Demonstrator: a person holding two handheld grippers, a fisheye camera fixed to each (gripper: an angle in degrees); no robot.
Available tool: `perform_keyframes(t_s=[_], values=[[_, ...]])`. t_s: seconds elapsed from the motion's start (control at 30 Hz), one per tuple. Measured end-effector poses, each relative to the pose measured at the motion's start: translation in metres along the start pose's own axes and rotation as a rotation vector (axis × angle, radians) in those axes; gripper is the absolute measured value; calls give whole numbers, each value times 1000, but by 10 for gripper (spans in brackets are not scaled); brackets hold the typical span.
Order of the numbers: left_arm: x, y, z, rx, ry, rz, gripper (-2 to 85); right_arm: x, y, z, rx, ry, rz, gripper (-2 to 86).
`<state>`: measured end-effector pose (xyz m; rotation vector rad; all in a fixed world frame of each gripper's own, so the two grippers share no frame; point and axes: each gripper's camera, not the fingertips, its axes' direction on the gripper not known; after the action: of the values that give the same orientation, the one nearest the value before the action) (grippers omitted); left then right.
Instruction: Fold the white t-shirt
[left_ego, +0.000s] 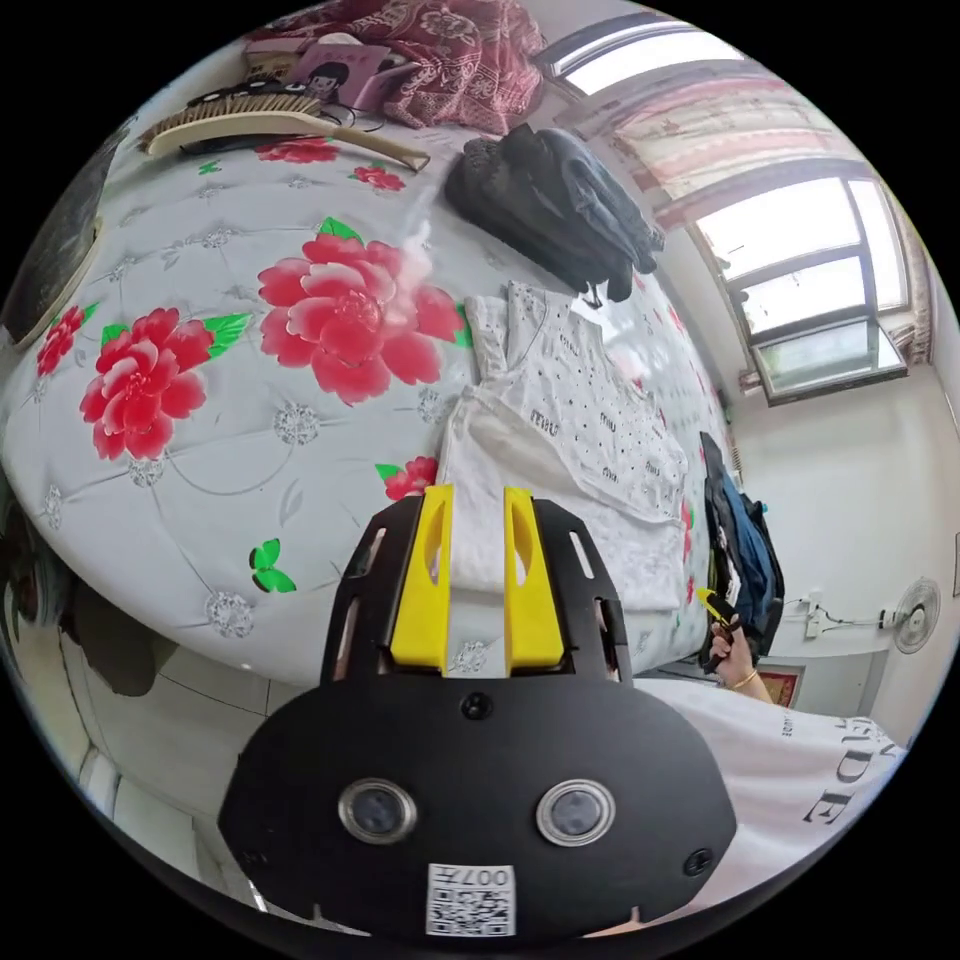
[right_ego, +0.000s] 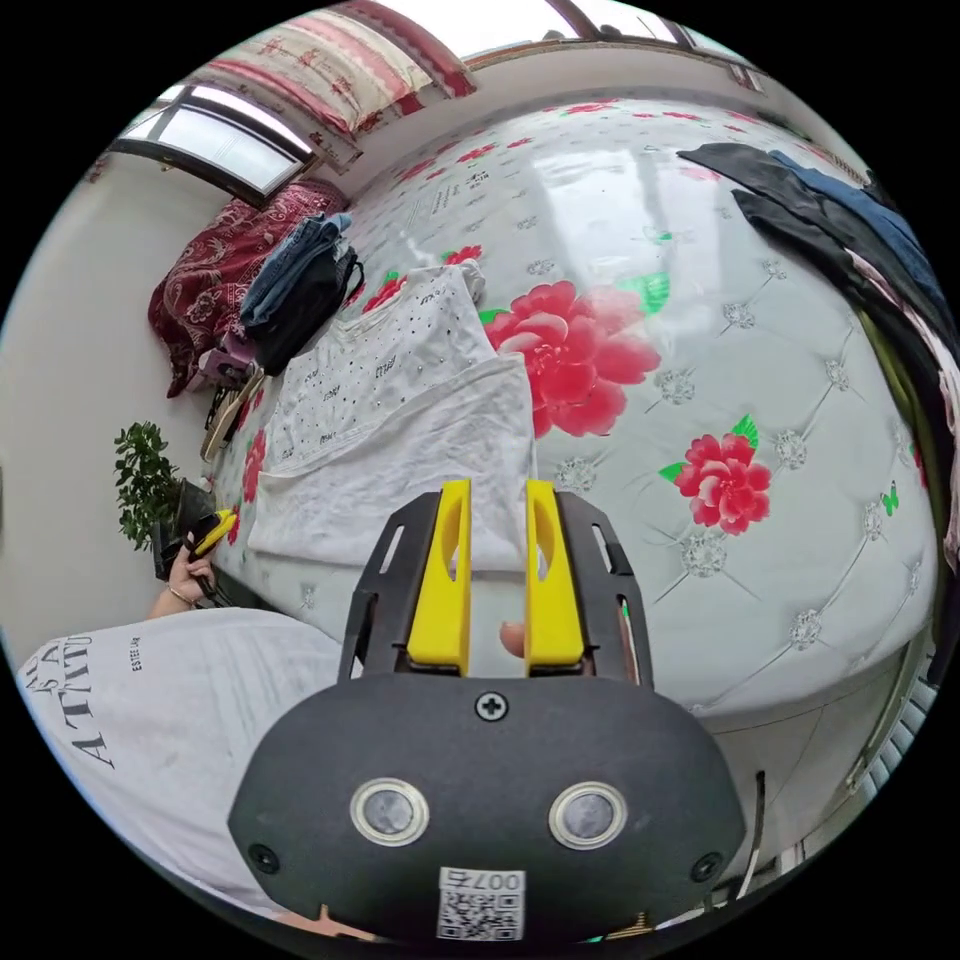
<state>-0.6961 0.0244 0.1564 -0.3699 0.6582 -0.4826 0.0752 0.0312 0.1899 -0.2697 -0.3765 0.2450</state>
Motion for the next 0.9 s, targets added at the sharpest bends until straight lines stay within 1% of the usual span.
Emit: perform_keyframes(t_s=[0.07, 0.17, 0.2, 0.23, 0.33, 0.4, 0.47, 0.53, 0.57, 0.6, 0.67, 0.7, 0.73, 0.8, 0.87, 0.9], values=[[4, 10, 18, -57, -45, 18, 81, 2, 16, 15, -46, 84, -6, 46], [15, 19, 47, -112, -177, 46, 75, -2, 20, 33, -99, 125, -30, 47], [23, 20, 52, -90, -262, 73, 58, -3, 19, 34, -93, 142, -32, 45], [33, 18, 59, -106, -327, 121, 31, -8, 17, 34, -81, 173, -48, 41], [53, 11, 72, -186, -430, 228, 4, -11, 8, 38, -149, 178, -81, 14], [56, 11, 70, -205, -450, 237, -2, -12, 12, 31, -174, 169, -133, 6], [51, 15, 64, -196, -446, 214, -4, -6, 26, 18, -206, 89, -153, 1], [42, 25, 57, -176, -403, 192, -1, 2, 37, 12, -236, 32, -151, 1], [40, 28, 54, -158, -388, 184, 1, 8, 42, 3, -220, 40, -139, 1], [38, 33, 45, -105, -372, 165, 5, 11, 44, -2, -196, 62, -131, 1], [41, 36, 33, -29, -363, 160, 16, 26, 37, -28, -63, 107, -66, 7], [45, 34, 28, 6, -357, 160, 27, 31, 33, -33, -30, 90, -47, 10], [51, 28, 28, 27, -340, 167, 35, 40, 22, -40, 30, 29, -7, 16], [63, 16, 36, 27, -294, 196, 42, 52, 0, -42, 95, -82, 52, 26], [78, 3, 54, -16, -228, 247, 44, 55, -35, -31, 138, -190, 83, 39], [90, -6, 71, -61, -181, 288, 43, 53, -44, -27, 146, -199, 82, 42]])
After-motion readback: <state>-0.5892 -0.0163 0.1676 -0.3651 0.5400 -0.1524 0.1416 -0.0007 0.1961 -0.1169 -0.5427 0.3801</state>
